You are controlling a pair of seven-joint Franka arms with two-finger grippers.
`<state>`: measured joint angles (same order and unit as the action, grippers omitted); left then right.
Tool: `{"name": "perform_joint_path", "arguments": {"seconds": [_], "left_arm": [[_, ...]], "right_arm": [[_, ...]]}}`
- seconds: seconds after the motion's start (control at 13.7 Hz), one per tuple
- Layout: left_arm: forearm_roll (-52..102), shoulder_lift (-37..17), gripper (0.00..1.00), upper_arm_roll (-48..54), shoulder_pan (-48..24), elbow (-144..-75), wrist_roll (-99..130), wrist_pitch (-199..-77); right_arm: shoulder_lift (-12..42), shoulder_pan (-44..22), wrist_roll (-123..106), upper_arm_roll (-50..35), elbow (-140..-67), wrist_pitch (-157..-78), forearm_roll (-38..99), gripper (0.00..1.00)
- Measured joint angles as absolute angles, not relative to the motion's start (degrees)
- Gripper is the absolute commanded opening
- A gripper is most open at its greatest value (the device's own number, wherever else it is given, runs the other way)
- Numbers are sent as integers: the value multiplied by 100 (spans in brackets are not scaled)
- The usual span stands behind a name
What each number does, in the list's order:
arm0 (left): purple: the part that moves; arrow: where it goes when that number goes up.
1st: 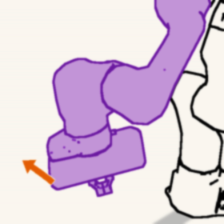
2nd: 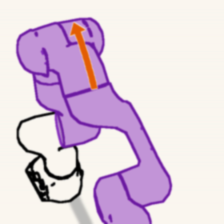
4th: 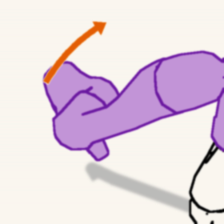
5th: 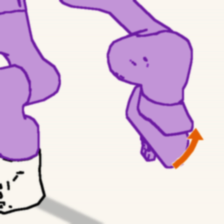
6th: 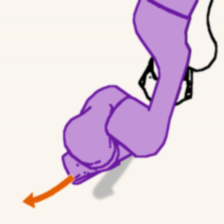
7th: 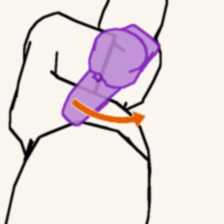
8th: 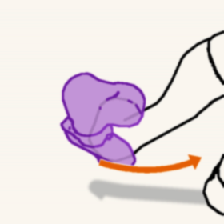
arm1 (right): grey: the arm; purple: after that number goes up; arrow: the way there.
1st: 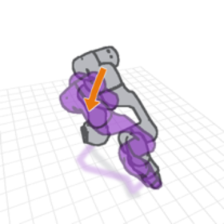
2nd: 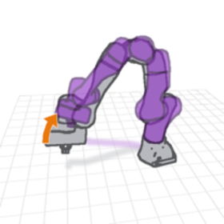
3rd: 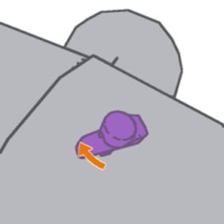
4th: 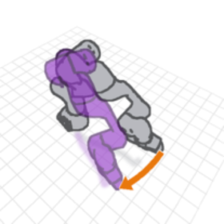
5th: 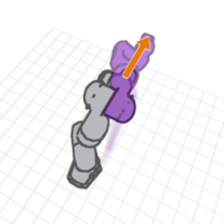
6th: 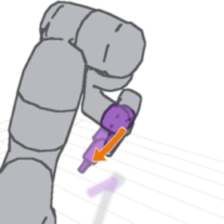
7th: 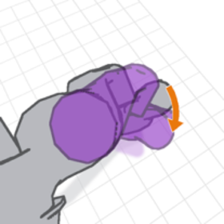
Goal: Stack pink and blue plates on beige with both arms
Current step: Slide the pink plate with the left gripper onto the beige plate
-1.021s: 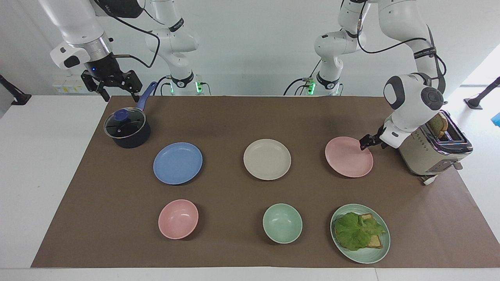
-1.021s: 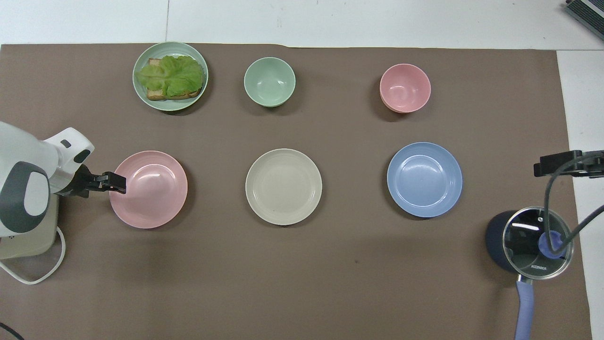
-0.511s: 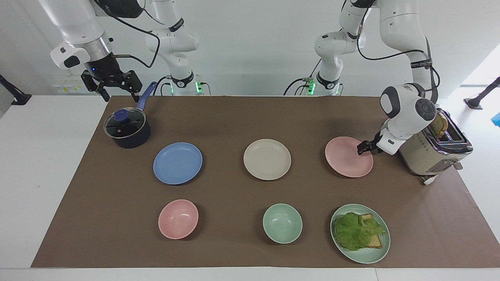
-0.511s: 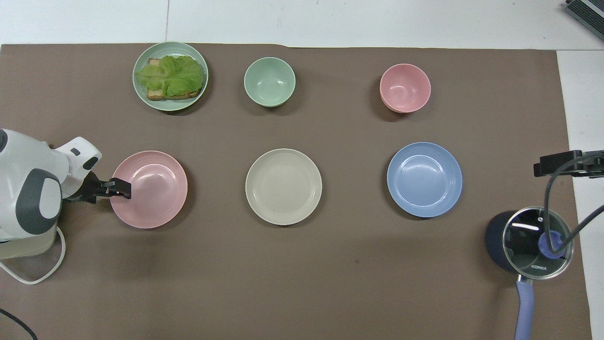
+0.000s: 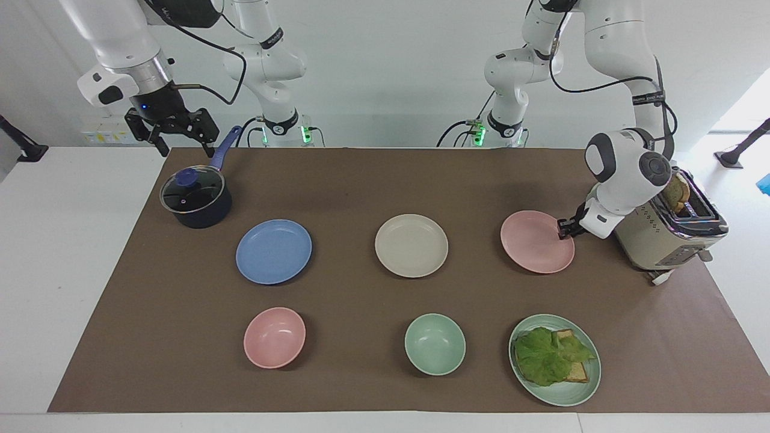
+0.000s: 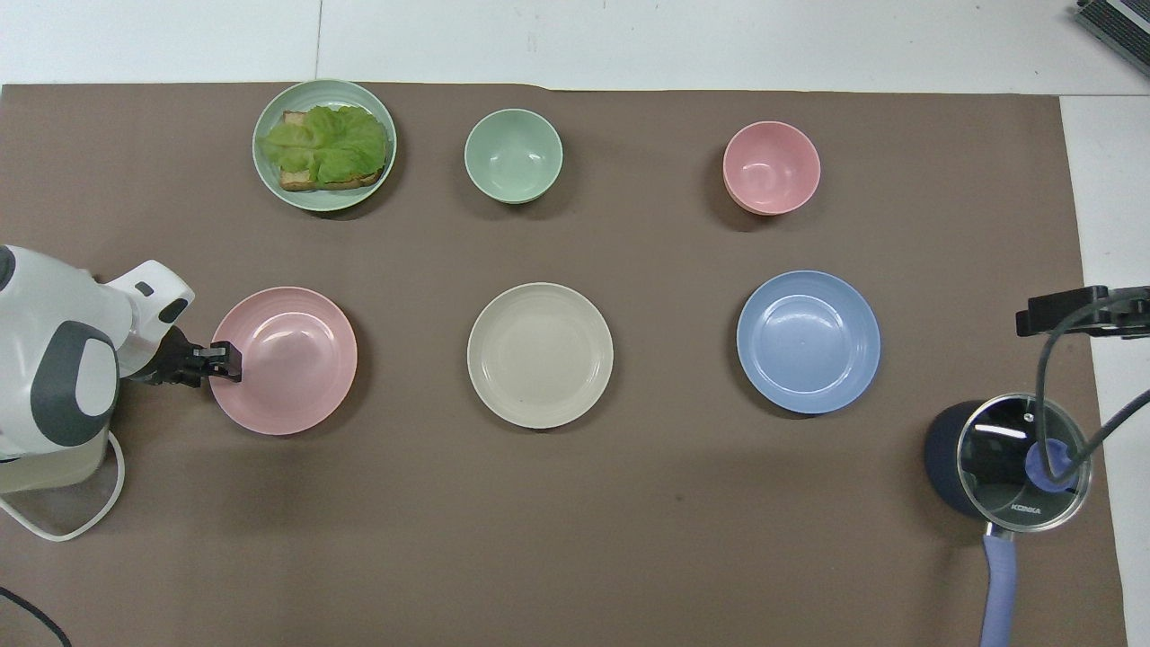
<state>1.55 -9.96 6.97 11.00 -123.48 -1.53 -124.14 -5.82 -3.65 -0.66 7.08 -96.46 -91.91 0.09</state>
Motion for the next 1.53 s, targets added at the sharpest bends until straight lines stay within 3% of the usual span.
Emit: {"name": "perform_joint_path", "arguments": {"seconds": [0.95, 1.53], "left_arm": [[1190, -847, 0, 913, 1039, -11292, 61, -10856], [1819, -737, 0, 1143, -266, -11252, 1843, -11192]], "right_arm": [[-582, -393, -73, 703, -9653, -9422, 9, 100], [-332, -496, -73, 695, -10162, -10129, 9, 100]]}}
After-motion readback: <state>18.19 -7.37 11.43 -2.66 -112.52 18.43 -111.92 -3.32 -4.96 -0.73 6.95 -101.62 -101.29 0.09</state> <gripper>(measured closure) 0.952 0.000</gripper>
